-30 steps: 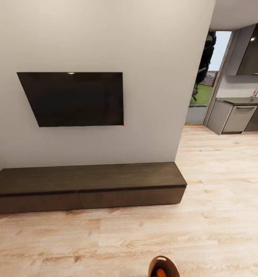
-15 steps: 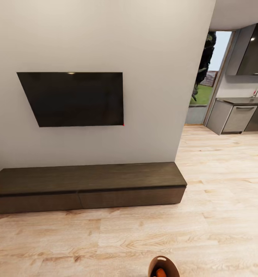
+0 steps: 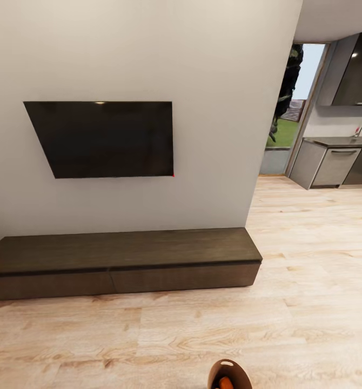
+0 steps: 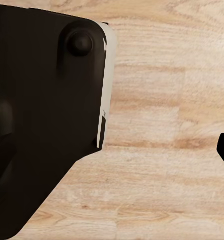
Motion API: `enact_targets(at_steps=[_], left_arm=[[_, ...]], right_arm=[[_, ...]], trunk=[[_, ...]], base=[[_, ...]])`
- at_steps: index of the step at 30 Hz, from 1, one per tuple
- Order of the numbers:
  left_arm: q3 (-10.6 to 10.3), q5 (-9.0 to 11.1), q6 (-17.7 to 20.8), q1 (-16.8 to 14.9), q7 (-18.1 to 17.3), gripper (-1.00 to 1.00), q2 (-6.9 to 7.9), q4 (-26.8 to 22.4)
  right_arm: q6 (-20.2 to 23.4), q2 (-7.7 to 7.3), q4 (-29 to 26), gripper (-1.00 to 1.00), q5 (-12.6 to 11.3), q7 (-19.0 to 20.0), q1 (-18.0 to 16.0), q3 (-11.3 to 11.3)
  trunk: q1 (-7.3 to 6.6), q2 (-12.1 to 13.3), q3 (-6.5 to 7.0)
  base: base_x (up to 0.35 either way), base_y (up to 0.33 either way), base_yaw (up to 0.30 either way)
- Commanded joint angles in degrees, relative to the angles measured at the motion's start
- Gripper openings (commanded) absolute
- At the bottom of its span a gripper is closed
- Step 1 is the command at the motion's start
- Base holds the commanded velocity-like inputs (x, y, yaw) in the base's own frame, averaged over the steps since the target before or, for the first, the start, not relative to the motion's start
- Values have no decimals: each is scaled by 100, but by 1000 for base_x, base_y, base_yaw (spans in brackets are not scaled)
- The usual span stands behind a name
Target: Put the three can of soda from the living room inside the tash can in the kitchen.
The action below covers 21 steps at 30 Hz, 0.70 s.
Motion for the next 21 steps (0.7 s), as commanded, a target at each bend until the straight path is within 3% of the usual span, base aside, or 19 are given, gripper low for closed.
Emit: enact_targets(at_steps=[1,21], left_arm=[[-2,4,0,0,0,100,0,0],[-4,-1,1,0,0,100,0,0]], right_arm=[[0,0,0,100,0,0,0,0],[0,0,0,100,0,0,1,0]], trunk=[[0,0,0],[0,0,0]], base=[[0,0,0],[0,0,0]])
